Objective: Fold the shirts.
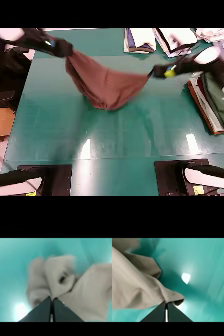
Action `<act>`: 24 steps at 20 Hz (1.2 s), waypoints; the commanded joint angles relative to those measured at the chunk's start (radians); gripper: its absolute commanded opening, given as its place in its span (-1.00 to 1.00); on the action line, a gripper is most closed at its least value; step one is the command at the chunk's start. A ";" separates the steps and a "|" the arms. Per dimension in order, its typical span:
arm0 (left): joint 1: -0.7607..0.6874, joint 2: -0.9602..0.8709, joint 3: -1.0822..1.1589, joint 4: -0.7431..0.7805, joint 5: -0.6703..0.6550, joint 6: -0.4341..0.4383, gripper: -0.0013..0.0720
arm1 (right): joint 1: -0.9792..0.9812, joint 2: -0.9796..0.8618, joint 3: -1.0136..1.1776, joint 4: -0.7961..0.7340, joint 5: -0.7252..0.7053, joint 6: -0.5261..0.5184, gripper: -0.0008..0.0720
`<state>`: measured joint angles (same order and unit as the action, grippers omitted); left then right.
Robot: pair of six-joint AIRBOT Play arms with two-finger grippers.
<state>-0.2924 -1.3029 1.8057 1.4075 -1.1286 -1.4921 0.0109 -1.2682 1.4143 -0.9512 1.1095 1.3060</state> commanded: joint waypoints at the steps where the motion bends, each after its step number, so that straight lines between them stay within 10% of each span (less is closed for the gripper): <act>1: 0.000 0.228 0.001 0.019 0.064 0.000 -0.90 | -0.058 0.159 0.234 -0.021 0.136 -0.005 -0.94; 10: -0.005 0.329 -0.071 -0.066 -0.040 0.010 -0.91 | -0.051 0.275 0.464 -0.100 0.238 0.121 -0.94; 18: -0.301 0.160 -0.563 -0.066 -0.064 0.069 -0.89 | -0.054 0.254 -0.003 -0.229 0.281 0.134 -0.94; 20: -0.319 0.157 -0.629 -0.097 -0.070 0.065 0.50 | -0.060 0.254 -0.081 -0.227 0.269 0.134 -0.94; 24: -0.199 0.238 -0.622 -0.024 -0.084 -0.005 0.56 | -0.060 0.254 -0.140 -0.226 0.251 0.134 -0.94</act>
<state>-0.5472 -1.1061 1.2144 1.3426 -1.2076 -1.4544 -0.0483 -1.0134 1.3338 -1.1671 1.3712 1.4384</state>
